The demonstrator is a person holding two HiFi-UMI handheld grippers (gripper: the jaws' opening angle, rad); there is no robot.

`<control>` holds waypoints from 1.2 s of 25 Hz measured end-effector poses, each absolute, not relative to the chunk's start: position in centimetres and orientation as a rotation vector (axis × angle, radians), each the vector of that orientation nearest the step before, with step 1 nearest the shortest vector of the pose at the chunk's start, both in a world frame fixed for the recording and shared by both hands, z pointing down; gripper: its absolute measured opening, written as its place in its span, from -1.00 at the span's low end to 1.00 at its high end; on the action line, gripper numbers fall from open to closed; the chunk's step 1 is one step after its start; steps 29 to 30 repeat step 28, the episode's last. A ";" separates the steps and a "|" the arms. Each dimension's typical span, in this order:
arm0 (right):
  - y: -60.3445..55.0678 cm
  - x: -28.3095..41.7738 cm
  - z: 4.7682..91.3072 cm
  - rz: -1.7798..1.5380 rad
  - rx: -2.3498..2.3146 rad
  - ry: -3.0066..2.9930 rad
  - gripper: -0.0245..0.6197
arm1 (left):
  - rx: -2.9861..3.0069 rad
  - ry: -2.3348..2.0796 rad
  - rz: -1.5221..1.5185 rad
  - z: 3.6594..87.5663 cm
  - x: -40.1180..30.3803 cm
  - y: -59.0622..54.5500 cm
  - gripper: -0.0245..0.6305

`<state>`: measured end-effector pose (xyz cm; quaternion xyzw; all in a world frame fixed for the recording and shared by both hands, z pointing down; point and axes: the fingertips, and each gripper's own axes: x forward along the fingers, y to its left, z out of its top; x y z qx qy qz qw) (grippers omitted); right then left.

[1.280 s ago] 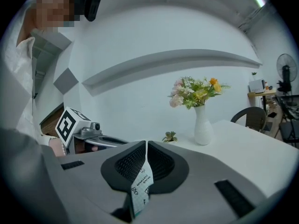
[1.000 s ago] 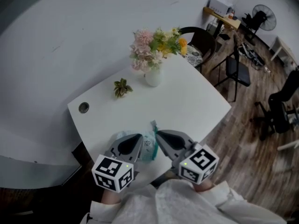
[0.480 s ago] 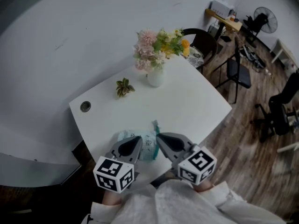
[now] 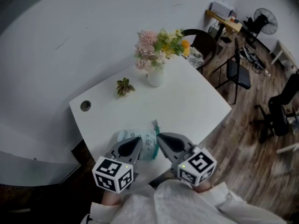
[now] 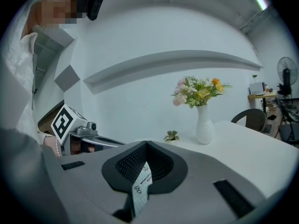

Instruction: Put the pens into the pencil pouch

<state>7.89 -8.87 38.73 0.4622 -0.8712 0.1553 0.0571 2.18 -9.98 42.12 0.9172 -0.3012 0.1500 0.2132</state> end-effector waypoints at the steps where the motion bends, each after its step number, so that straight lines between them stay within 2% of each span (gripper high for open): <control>1: -8.9 7.9 38.7 0.470 1.405 -2.638 -0.90 | 2.546 -0.836 0.416 42.1 2.2 -10.0 -0.91; 30: -8.4 7.0 39.9 0.470 1.344 -2.620 -0.90 | 2.514 -0.819 0.444 43.6 1.9 -8.8 -0.91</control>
